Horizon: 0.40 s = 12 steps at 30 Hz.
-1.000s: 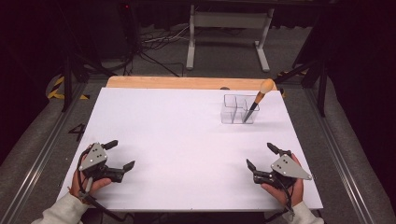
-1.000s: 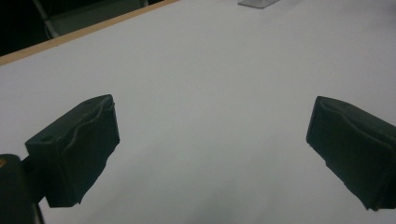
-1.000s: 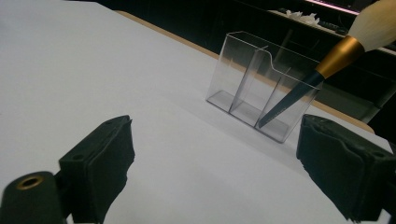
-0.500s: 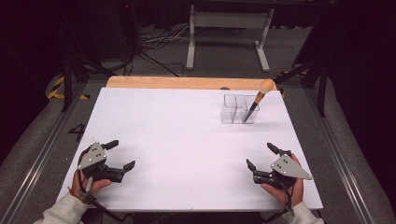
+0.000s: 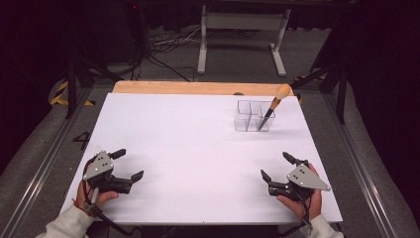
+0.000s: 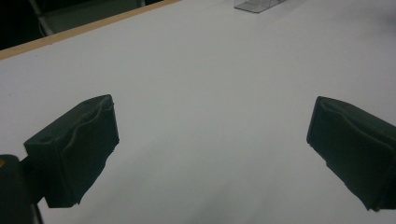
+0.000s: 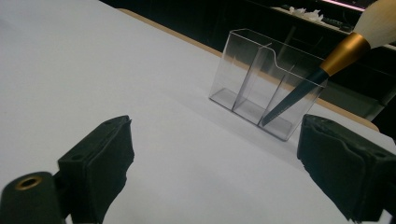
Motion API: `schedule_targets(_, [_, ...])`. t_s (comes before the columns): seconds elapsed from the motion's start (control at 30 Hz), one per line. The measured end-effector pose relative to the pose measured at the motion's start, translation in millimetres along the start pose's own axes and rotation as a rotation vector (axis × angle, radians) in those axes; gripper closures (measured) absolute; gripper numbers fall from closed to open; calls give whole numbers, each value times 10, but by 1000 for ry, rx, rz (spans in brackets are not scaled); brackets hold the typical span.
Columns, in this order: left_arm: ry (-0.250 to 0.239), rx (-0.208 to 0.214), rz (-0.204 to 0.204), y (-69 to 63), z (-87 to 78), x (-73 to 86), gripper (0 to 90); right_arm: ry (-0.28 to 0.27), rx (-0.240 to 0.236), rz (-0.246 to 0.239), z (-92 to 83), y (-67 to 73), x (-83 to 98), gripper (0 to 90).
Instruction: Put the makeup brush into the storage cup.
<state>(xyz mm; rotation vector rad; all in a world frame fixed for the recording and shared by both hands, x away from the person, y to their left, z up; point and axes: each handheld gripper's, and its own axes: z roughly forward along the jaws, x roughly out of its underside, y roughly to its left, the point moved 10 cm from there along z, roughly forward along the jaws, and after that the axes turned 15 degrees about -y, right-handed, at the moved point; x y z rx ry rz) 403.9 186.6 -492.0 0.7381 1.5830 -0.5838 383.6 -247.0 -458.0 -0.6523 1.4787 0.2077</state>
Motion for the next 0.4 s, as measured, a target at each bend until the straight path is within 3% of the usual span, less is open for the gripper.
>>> schedule_targets(0.27, [10, 1, 0, 3, 4, 18, 28, 5, 3, -13, 7, -10, 20, 113])
schedule_targets(0.4, [16, -9, 0, 21, -6, 31, 29, -1, 3, 5, 4, -24, 5, 113])
